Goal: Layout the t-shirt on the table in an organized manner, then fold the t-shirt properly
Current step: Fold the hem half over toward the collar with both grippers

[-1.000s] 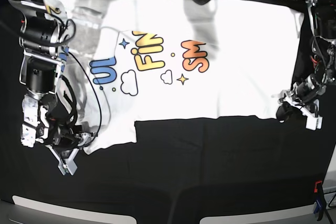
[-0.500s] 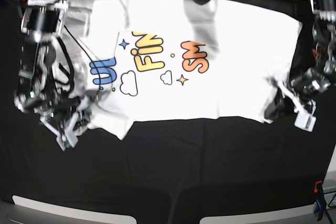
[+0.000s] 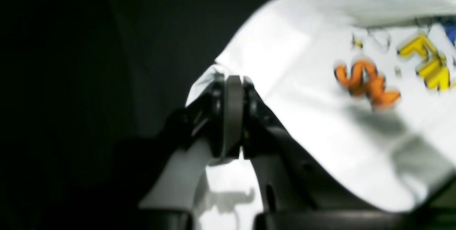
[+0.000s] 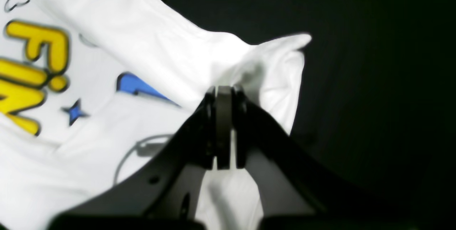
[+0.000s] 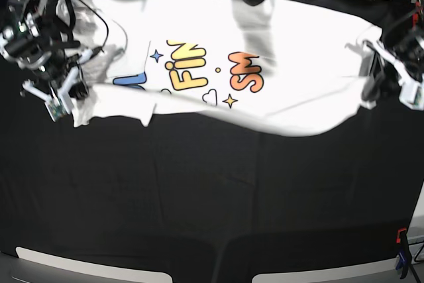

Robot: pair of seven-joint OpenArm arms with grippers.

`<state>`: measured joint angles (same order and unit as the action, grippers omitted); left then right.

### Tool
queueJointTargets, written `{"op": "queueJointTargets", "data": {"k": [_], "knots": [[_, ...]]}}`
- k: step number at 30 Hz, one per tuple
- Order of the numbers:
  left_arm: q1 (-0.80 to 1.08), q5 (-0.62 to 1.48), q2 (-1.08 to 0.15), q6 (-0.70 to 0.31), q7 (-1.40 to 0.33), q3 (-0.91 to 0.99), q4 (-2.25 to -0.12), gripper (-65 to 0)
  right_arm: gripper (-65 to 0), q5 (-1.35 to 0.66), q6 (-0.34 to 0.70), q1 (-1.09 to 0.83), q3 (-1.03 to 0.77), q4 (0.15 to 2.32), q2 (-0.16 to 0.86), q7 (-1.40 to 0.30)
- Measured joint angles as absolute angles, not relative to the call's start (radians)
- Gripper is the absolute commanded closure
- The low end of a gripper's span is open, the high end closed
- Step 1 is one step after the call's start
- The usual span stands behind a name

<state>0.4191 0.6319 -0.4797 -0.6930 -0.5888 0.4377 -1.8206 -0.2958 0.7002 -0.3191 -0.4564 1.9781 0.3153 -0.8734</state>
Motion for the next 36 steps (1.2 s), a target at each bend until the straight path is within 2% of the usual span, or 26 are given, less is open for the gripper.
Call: {"op": "queueJointTargets", "data": {"k": [9,21,22,23,24,26,28,29,36], "knots": [[0.454,0.559,-0.480,-0.693,-0.585,0.438,-1.821,0.0,0.0,-0.315,0.700,-0.432,-0.574,1.980,0.316,-0.873],[0.457,0.560,-0.480,-0.693,-0.584,0.438,-1.821,0.0,0.0,-0.315,0.700,-0.471,-0.599,1.980,0.315,-0.933],[0.463,0.560,-0.480,-0.693,-0.584,0.438,-1.821,-0.4,0.0,-0.315,0.700,-0.471,-0.599,1.980,0.316,-0.945],[0.471,0.561,-0.480,-0.693,-0.583,0.438,-1.821,-7.6,0.0,-0.315,0.700,-0.471,-0.600,1.980,0.316,-0.951],[0.479,0.562,-0.480,-0.693,-0.584,0.438,-1.821,-14.7,-4.0,-0.315,0.699,-0.471,-0.600,1.980,0.316,-0.959],[0.498,0.560,-0.480,-0.693,-0.586,0.438,-1.821,-26.3,-17.3,-0.315,0.700,-0.471,-0.600,1.980,0.316,-0.967],[0.509,0.560,-0.480,-0.693,-0.584,0.438,-1.821,-30.6,-26.8,-0.315,0.700,-0.471,-0.600,1.980,0.315,-0.967],[0.510,0.560,-0.480,-0.693,-0.585,0.438,-1.821,-30.7,-28.9,-0.315,0.699,-0.471,-0.601,1.980,0.316,-0.966],[0.511,0.657,-0.480,-0.691,-0.700,0.438,-1.821,-30.7,-29.1,-0.315,0.700,-0.468,-0.601,1.980,0.316,-0.967]]}}
